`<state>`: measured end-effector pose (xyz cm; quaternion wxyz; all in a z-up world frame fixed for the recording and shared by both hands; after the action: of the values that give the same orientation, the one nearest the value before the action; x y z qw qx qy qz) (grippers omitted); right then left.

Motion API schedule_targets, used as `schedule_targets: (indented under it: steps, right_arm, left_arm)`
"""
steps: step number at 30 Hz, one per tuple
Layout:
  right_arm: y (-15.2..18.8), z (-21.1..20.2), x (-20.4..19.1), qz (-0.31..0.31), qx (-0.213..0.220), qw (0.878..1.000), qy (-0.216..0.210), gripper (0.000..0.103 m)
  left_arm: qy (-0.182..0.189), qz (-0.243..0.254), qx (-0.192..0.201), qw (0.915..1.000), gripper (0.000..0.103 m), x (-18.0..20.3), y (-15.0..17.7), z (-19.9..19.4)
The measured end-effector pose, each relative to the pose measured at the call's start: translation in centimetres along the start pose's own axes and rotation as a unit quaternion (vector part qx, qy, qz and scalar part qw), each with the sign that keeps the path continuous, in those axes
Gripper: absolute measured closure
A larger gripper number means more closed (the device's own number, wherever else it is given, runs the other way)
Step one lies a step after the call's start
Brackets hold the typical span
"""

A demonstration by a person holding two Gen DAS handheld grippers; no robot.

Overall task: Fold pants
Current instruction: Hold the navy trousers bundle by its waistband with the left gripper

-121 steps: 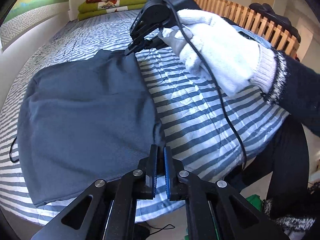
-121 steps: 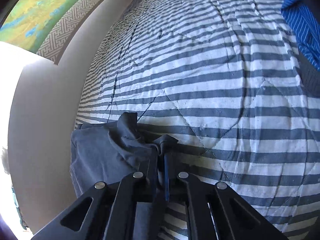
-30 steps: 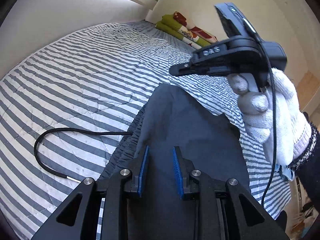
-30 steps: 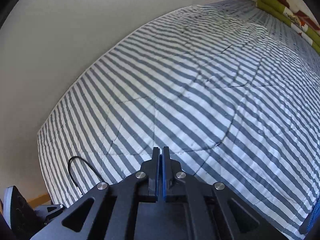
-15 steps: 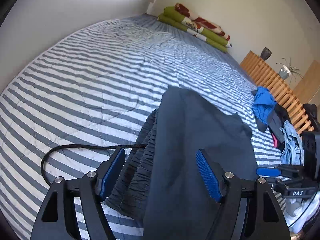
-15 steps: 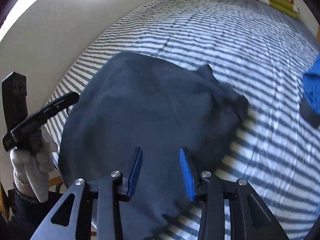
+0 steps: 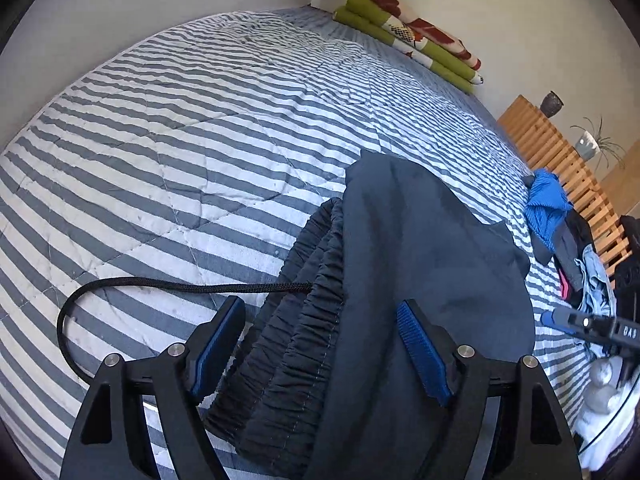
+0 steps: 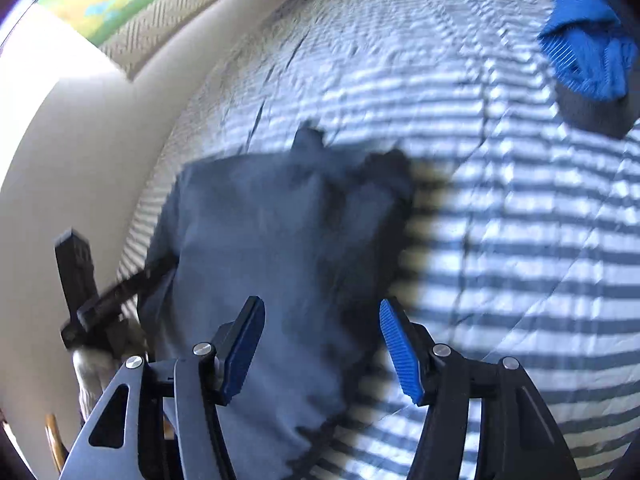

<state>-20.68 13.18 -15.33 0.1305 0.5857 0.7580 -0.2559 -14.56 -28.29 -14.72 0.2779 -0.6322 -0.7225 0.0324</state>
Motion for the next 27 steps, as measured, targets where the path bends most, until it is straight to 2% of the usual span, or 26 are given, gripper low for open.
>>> schedule_targets:
  steps: [2,3,5,6,8,9,10,12,15,18,22,23,25,26,27]
  right_arm:
    - [-1.8,0.2,0.5,0.009,-0.003,1.0,-0.009,0.056]
    - [-2.7,0.7,0.5,0.006,-0.008,1.0,-0.006,0.064]
    - [-5.0,2.3,0.0,-0.009,-0.018,1.0,-0.006,0.065]
    - [-6.0,3.2,-0.1,-0.017,-0.017,1.0,0.014,0.066]
    - [-8.0,4.4,1.3,0.01,0.004,0.995,0.102,0.068]
    - [-8.6,4.4,2.5,0.04,0.004,0.994,0.105,0.068]
    - [-8.9,3.8,3.7,0.077,0.005,0.994,0.076,0.068]
    - [-8.0,1.9,4.6,0.106,0.013,0.993,0.039,0.065]
    - [-4.8,-1.7,3.9,0.079,0.007,0.997,0.014,0.065]
    - [1.0,-3.6,1.2,0.034,-0.013,0.999,-0.005,0.065]
    - [10.1,-1.6,-2.8,-0.051,-0.069,0.996,0.038,0.065]
    - [12.9,-1.1,-2.5,-0.064,-0.087,0.993,0.043,0.065]
    - [17.7,0.9,-3.1,-0.082,-0.142,0.985,0.05,0.065]
    - [19.0,0.6,-3.9,-0.111,-0.115,0.985,0.065,0.065]
    - [20.5,0.7,-5.2,-0.162,-0.117,0.975,0.099,0.064]
  left_arm:
    - [0.006,-0.011,-0.01,0.9999,0.022,-0.3,0.0,0.6]
    - [0.007,-0.011,-0.012,0.9998,0.022,-0.3,0.1,0.7]
    - [0.004,-0.005,-0.012,0.9999,0.022,-0.2,0.2,0.9]
    - [0.005,-0.004,-0.013,0.9999,0.022,-0.3,0.2,0.8]
    - [0.007,-0.005,-0.015,0.9998,0.022,-0.3,0.0,0.9]
    - [0.007,-0.004,-0.016,0.9998,0.022,-0.4,0.0,0.8]
    - [0.007,-0.003,-0.016,0.9998,0.022,-0.4,-0.1,0.8]
    - [0.005,0.003,-0.016,0.9999,0.022,-0.2,-0.1,0.6]
    - [0.006,0.003,-0.017,0.9998,0.022,-0.4,-0.1,0.6]
    - [0.007,-0.004,-0.018,0.9998,0.022,-0.4,-0.1,0.7]
    - [0.001,-0.005,-0.014,0.9999,0.022,-0.2,0.1,0.6]
    - [0.001,-0.006,-0.014,0.9999,0.022,-0.3,0.3,0.5]
    - [0.003,-0.011,-0.014,0.9998,0.022,-0.4,0.3,0.4]
    - [0.004,-0.013,-0.014,0.9998,0.022,-0.5,0.3,0.4]
    - [0.004,-0.014,-0.013,0.9998,0.022,-0.5,0.3,0.3]
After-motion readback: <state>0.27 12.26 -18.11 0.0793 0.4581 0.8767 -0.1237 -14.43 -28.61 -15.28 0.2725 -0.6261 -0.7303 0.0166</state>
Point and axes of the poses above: each gripper's, at about its wrist camera, not at the fingertips, and z roughly the way its jaws point, x to its right, y to its underside, the point moved 2 cm from there along z, roughly the way its jaws point, and after that the axes turned 7 degrees about -x, right-handed, at the moved point
